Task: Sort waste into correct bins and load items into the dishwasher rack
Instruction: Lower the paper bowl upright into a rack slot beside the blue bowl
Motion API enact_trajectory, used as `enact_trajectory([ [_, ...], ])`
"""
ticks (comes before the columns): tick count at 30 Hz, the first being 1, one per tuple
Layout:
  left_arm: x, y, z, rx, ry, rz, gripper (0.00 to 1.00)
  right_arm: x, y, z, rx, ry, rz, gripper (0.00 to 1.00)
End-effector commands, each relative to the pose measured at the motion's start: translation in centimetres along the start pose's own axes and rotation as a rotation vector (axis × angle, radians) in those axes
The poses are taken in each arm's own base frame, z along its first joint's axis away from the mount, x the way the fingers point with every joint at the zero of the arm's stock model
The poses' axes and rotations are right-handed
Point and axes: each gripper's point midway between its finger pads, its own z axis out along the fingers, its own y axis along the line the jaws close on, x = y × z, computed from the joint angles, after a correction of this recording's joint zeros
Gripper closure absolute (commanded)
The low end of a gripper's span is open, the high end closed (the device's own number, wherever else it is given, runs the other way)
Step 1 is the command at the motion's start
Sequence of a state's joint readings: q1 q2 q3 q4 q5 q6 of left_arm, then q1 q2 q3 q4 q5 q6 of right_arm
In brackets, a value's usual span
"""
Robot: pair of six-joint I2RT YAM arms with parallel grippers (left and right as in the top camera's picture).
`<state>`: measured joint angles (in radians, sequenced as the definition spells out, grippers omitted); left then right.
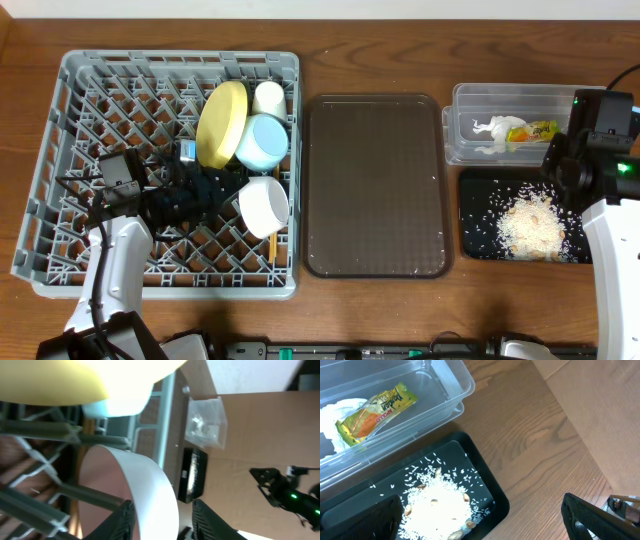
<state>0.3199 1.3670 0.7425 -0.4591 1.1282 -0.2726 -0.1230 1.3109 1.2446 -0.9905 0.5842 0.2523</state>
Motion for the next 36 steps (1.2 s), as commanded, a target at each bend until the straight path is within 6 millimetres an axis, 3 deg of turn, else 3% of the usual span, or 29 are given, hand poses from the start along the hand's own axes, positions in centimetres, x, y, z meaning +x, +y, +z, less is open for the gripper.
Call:
enact_trajectory([
  [1, -1.2, 0.2, -0.5, -0.063, -0.046, 0.045, 0.55, -0.3, -1.0, -0.3, 0.027, -0.015, 0.018, 0.01],
  [6, -2.0, -0.4, -1.5, -0.121, -0.103, 0.096, 0.47, -0.3, -1.0, -0.3, 0.027, -0.015, 0.018, 0.01],
  [13, -2.6, -3.5, -4.2, -0.182, -0.228, 0.219, 0.46, -0.3, -1.0, -0.3, 0.027, -0.015, 0.018, 0.01],
  [20, 0.3, -5.6, -6.1, -0.192, -0.259, 0.252, 0.77, -0.3, -1.0, -0.3, 0.027, -0.015, 0.018, 0.01],
  [27, 2.9, -4.3, -5.7, -0.218, -0.182, 0.157, 0.81, -0.3, -1.0, -0.3, 0.027, -0.015, 0.018, 0.01],
  [30, 3.4, -4.3, -5.1, -0.217, -0.150, 0.164, 0.93, -0.3, -1.0, -0.3, 0.027, -0.015, 0.018, 0.01],
  [36, 4.3, -4.2, -3.4, -0.271, -0.089, 0.228, 0.94, -0.3, -1.0, -0.3, 0.027, -0.015, 0.018, 0.01],
])
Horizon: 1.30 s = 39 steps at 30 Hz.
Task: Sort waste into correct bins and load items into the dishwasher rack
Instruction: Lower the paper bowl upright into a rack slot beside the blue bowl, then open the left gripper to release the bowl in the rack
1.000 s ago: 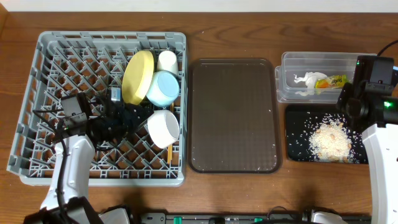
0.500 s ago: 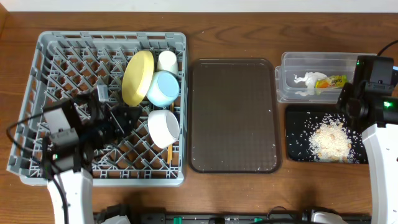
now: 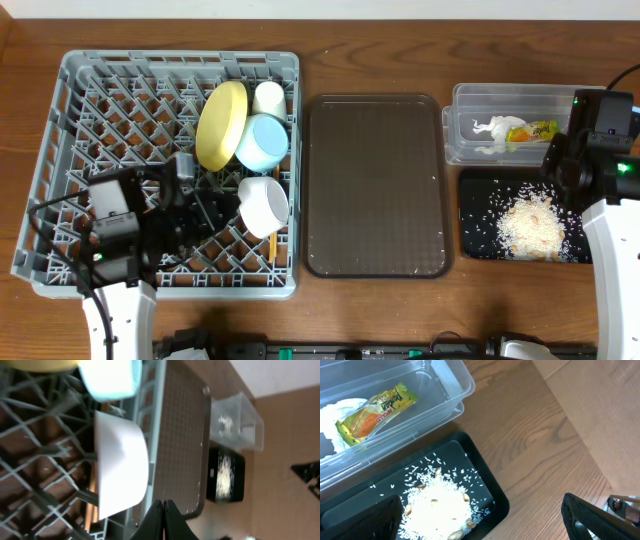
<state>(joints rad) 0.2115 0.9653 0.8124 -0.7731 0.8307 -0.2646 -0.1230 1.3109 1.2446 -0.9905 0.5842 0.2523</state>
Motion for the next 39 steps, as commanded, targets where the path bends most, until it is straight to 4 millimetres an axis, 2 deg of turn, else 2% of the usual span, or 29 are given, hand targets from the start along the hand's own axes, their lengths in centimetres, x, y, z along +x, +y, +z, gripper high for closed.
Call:
enact_trajectory([
  [1, 0.3, 0.1, 0.8, -0.054, 0.017, 0.055, 0.94, -0.3, -1.0, -0.3, 0.027, -0.015, 0.018, 0.01],
  [10, 1.7, -1.0, 4.4, -0.102, 0.107, 0.204, 0.94, -0.3, -1.0, -0.3, 0.027, -0.015, 0.018, 0.01],
  [16, 2.3, 0.7, 6.6, -0.193, 0.163, 0.220, 0.94, -0.3, -1.0, -0.3, 0.027, -0.015, 0.018, 0.01],
  [21, 2.6, 1.8, 7.5, -0.227, 0.199, 0.197, 0.93, -0.3, -1.0, -0.3, 0.027, -0.015, 0.018, 0.01],
  [30, 2.1, 2.7, 6.7, -0.298, 0.158, 0.184, 0.93, -0.3, -1.0, -0.3, 0.027, -0.015, 0.018, 0.01],
  [34, 1.5, 1.7, 6.1, -0.278, 0.120, 0.186, 0.88, -0.3, -1.0, -0.3, 0.027, -0.015, 0.018, 0.01],
  [39, 0.2, -0.6, 4.6, -0.232, 0.040, 0.215, 0.83, -0.3, -1.0, -0.3, 0.027, -0.015, 0.018, 0.01],
])
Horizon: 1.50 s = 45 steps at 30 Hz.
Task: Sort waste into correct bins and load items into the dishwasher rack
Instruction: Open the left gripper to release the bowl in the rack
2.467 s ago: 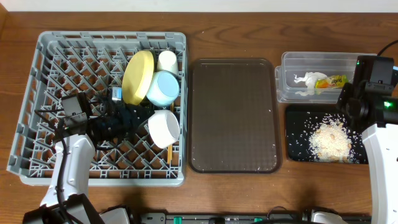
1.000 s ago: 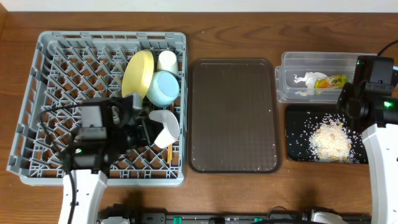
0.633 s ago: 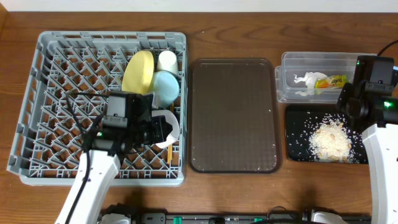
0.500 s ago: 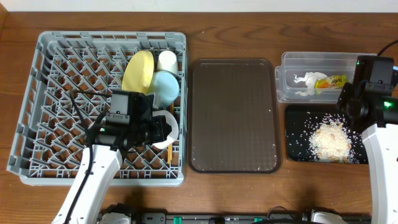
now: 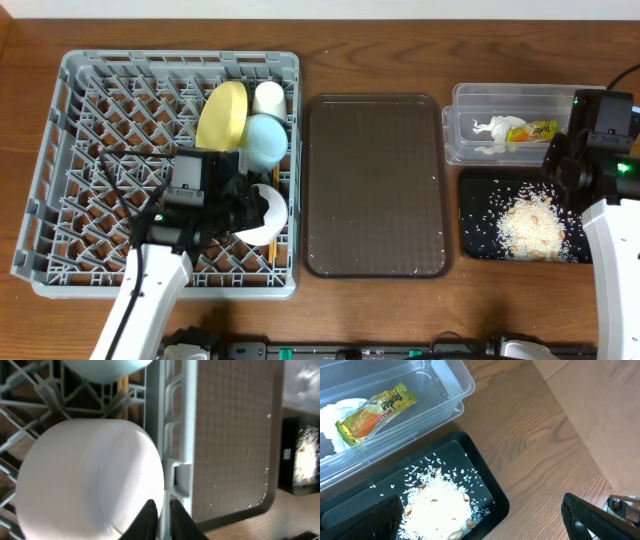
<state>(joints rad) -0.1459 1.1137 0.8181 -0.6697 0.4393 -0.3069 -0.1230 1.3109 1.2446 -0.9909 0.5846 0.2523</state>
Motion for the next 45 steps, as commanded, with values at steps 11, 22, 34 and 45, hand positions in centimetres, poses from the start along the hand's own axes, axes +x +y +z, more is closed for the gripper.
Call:
enact_trajectory([
  [11, -2.2, -2.5, -4.1, 0.054, -0.164, 0.032, 0.18, -0.3, -0.9, -0.3, 0.027, -0.015, 0.018, 0.01],
  [22, -2.2, -2.3, -3.8, 0.050, -0.154, 0.027, 0.12, -0.3, -0.9, -0.3, 0.027, -0.015, 0.018, 0.01],
  [34, -2.2, -2.3, -3.8, 0.050, -0.154, 0.027, 0.11, -0.3, -0.9, -0.3, 0.027, -0.015, 0.018, 0.01],
  [45, -2.2, -2.3, -3.8, 0.050, -0.154, 0.028, 0.10, -0.2, -0.7, 0.1, 0.030, -0.003, 0.010, 0.01],
])
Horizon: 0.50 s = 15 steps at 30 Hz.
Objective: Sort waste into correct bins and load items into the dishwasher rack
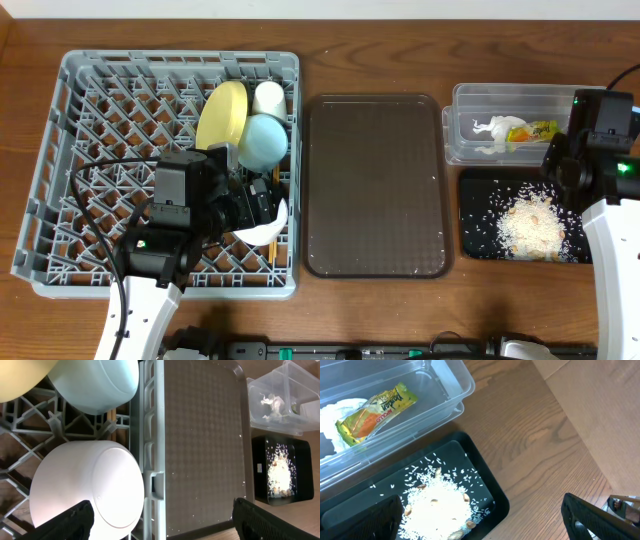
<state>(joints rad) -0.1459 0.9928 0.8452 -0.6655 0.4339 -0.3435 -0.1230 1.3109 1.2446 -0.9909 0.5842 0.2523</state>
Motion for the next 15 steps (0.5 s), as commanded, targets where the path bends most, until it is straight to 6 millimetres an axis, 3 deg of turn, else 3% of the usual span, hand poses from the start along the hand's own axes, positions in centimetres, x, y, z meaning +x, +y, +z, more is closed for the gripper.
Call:
enact_trajectory([
  [1, -0.7, -0.4, -0.4, 0.001, -0.022, 0.008, 0.10, -0.2, -0.7, 0.1, 0.029, -0.003, 0.009, 0.01],
  [9, -0.7, -0.4, -0.4, 0.001, -0.022, 0.008, 0.10, -0.8, -1.8, -2.4, -0.011, -0.078, 0.060, 0.01],
  [15, -0.7, -0.4, -0.4, 0.001, -0.021, 0.008, 0.10, -1.3, -4.6, -6.7, -0.045, -0.213, 0.152, 0.01],
])
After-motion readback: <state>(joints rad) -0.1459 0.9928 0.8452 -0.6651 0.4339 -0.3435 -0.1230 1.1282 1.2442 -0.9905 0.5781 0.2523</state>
